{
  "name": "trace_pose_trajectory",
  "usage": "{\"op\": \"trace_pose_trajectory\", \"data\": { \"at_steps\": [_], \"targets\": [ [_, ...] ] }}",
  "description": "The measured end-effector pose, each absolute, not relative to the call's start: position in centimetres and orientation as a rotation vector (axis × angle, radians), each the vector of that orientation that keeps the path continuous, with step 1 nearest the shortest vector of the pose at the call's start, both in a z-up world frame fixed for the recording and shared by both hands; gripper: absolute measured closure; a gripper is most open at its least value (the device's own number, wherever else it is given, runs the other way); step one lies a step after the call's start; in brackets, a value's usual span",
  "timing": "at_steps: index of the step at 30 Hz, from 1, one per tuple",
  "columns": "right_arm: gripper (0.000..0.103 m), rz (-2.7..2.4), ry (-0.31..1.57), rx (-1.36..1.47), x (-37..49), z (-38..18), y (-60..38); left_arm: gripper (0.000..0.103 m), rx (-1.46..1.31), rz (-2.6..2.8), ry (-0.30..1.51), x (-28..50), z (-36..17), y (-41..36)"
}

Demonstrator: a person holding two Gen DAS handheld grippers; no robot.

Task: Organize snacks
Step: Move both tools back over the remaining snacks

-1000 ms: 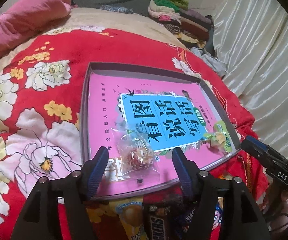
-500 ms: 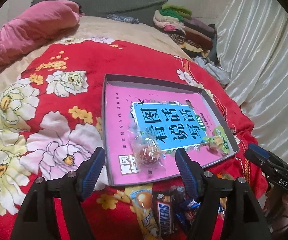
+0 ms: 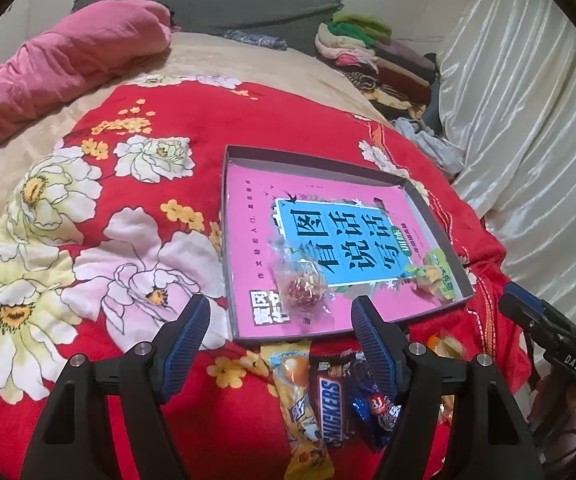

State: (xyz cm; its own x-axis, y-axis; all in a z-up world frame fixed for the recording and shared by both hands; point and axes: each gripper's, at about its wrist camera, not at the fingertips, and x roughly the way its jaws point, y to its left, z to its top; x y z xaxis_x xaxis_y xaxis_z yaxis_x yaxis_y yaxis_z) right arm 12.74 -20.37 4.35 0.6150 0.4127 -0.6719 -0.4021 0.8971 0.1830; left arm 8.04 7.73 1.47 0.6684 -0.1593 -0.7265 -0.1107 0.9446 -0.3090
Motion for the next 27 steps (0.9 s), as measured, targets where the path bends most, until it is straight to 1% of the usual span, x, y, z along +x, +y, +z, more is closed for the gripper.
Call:
{"op": "trace_pose_trajectory", "data": {
  "at_steps": [18,27],
  "targets": [
    [0.032,0.505,0.782,0.001,11.0,4.8,-19.8,0.028,-0.339,0.008,0.863,6.0,1.5,7.9],
    [0.032,0.518,0.798,-0.011,10.1,4.5,-19.6,0.026,-0.322,-0.001,0.872,5.1,1.5,7.1]
  ]
}}
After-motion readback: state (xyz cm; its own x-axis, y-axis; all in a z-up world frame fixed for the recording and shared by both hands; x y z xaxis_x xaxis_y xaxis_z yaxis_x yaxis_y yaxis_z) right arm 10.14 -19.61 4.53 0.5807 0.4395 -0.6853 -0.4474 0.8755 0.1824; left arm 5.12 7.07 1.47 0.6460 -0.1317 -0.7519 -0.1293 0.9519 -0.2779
